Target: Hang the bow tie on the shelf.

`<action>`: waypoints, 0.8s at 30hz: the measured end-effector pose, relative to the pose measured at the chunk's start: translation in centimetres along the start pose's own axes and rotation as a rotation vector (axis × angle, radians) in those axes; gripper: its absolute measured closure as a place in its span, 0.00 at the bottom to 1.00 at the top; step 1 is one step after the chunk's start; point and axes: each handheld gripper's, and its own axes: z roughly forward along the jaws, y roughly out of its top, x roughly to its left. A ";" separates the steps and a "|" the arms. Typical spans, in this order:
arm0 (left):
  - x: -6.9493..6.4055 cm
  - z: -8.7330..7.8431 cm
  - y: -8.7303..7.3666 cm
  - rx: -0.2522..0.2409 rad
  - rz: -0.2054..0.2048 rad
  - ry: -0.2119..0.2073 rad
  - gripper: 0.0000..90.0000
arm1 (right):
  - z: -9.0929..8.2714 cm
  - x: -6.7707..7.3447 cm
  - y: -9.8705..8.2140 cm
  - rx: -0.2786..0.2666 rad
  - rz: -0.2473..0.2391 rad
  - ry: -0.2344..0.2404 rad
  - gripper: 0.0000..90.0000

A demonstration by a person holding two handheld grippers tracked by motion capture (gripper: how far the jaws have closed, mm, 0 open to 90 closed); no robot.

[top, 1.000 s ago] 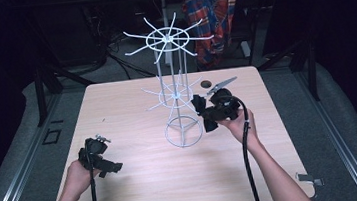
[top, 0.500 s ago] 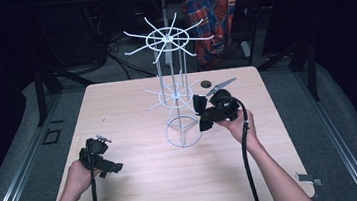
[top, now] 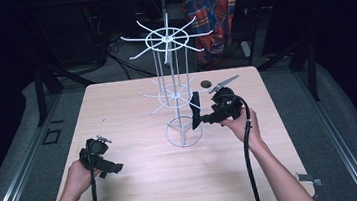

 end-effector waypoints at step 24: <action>0.0 0.0 0.0 0.002 0.003 0.001 0.00 | -2.5 0.3 -1.3 0.090 -0.059 -0.069 0.05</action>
